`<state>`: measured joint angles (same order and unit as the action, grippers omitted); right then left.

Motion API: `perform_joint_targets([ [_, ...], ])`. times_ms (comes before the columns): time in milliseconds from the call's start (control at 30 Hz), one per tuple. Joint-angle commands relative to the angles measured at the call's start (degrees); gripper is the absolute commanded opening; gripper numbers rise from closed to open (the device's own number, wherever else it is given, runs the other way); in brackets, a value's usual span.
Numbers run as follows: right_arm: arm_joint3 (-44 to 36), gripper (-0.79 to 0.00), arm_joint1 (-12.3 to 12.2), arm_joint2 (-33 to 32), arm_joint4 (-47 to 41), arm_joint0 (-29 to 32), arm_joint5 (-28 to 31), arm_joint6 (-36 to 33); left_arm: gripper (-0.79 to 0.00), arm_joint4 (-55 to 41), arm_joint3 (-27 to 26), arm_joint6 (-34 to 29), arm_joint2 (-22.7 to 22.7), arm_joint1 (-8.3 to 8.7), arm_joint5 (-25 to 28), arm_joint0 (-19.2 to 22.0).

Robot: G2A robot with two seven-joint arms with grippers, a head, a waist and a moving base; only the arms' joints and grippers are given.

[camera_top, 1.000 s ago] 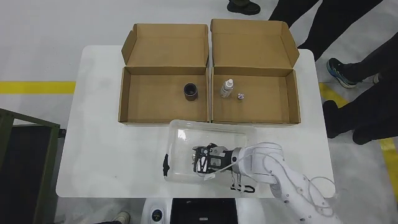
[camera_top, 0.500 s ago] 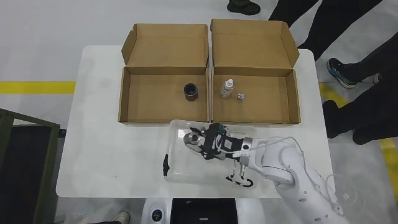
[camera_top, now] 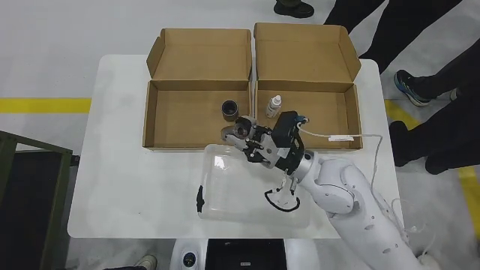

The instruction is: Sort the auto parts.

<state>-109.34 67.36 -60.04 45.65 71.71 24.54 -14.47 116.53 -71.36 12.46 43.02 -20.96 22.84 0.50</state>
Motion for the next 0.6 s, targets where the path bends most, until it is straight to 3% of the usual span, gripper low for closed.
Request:
perform_joint_targets([
  [0, 0.2, -0.785, 0.1, -0.2, -1.2, -0.4, -1.0, 0.3, 0.0, 0.0, 0.0, 0.0, 0.0, 0.0, 0.0, 0.0],
  [267, 1.3, -0.785, 0.6, -1.6, -6.0, -0.8, -4.8, 2.1, 0.0, 0.0, 0.0, 0.0, 0.0, 0.0, 0.0, 0.0],
  [567, 1.1, -0.785, 0.6, -3.5, -5.2, -1.4, -5.5, 0.3, 0.0, 0.0, 0.0, 0.0, 0.0, 0.0, 0.0, 0.0],
])
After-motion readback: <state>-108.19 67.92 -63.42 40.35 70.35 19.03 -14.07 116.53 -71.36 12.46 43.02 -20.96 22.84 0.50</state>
